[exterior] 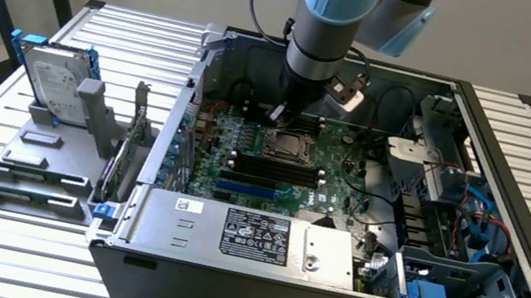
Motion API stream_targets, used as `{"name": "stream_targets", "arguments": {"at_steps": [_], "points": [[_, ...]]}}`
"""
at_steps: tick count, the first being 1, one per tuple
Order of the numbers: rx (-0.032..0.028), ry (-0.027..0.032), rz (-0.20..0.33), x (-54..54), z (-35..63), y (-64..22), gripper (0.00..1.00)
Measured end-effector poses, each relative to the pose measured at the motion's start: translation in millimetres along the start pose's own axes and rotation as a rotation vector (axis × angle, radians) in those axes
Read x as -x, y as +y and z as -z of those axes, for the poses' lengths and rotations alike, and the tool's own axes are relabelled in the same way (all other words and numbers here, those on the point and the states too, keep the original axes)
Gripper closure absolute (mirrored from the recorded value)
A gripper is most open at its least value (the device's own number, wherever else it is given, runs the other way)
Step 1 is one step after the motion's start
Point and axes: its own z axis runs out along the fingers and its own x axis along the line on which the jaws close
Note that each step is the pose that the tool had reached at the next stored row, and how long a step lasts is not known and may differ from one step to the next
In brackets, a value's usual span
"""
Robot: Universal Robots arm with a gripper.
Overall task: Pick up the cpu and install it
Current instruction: 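Install the first cpu locking lever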
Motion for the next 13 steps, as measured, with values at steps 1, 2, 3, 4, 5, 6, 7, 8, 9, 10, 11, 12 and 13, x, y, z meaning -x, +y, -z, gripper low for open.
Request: {"name": "stream_targets", "arguments": {"at_steps": [1,2,3,4,5,6,7,8,9,10,11,12,13], "points": [[-0.0003,-0.0005,0.002,-0.2,-0.1,0.3,0.89],[-0.0007,-0.0011,0.004,-0.3,-0.1,0.5,0.89],[-0.001,-0.0017,0.006,-0.5,-0.2,0.8,0.89],[-0.0013,-0.0025,0.008,-0.6,-0.2,1.1,0.89],[-0.0015,-0.0032,0.011,-0.8,-0.3,1.2,0.89],[-0.0014,-0.004,0.012,-0.7,-0.4,1.2,0.89],[-0.0013,-0.0042,0.012,-0.7,-0.3,1.2,0.89],[-0.0013,-0.0043,0.012,-0.7,-0.3,1.2,0.89],[-0.0013,-0.0043,0.012,-0.6,-0.3,1.1,0.89],[-0.0013,-0.0043,0.012,-0.4,-0.4,0.8,0.89],[-0.0014,-0.0043,0.012,0.0,-0.4,0.2,0.89],[-0.0014,-0.0042,0.012,0.5,-0.5,-0.6,0.89],[-0.0014,-0.0044,0.012,1.0,-0.4,-1.4,0.89]]}}
